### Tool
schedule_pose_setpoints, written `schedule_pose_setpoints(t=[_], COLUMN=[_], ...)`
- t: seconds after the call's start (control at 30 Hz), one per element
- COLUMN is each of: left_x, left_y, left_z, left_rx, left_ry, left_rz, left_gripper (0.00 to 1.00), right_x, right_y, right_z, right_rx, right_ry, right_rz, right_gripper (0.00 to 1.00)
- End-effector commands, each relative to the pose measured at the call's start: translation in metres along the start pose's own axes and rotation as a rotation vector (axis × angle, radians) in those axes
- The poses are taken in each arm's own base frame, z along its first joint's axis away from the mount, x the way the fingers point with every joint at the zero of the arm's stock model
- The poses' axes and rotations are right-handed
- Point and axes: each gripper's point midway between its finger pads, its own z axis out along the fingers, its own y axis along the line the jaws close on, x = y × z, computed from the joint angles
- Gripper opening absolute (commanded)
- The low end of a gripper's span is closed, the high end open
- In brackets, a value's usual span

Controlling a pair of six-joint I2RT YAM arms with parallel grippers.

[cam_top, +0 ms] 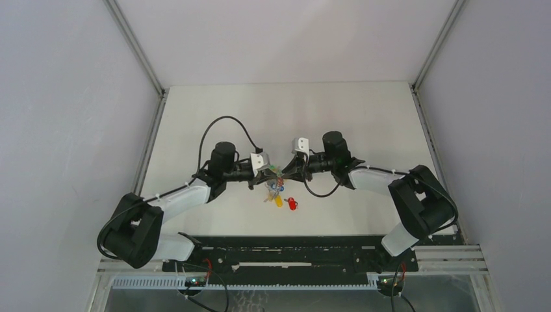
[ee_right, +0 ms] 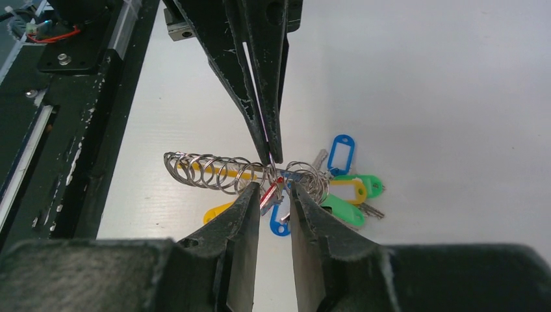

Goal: Put the keys on the keyring

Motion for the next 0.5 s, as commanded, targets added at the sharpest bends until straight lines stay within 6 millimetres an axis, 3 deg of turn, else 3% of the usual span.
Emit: schedule_pose_setpoints(t=[0.0, 0.47], left_x=[-0.0249, -0.0269], left_y=[-0.0018, -0.0035], left_z=[-0.0024, 0.0008], left_rx=[0.015, 0.03], left_ry=[-0.091, -0.124], left_rz=[0.053, 0.045], left_gripper=[0.0, 0.0], right_x=[-0.012, -0.011], right_y=[0.0019, -0.0047], right_z=[0.0035, 0.0118], right_rx=[-0.051, -0.071], right_ry=[-0.049, -0.059], right_rz=[-0.037, -0.047], right_gripper=[0.23, 0.16])
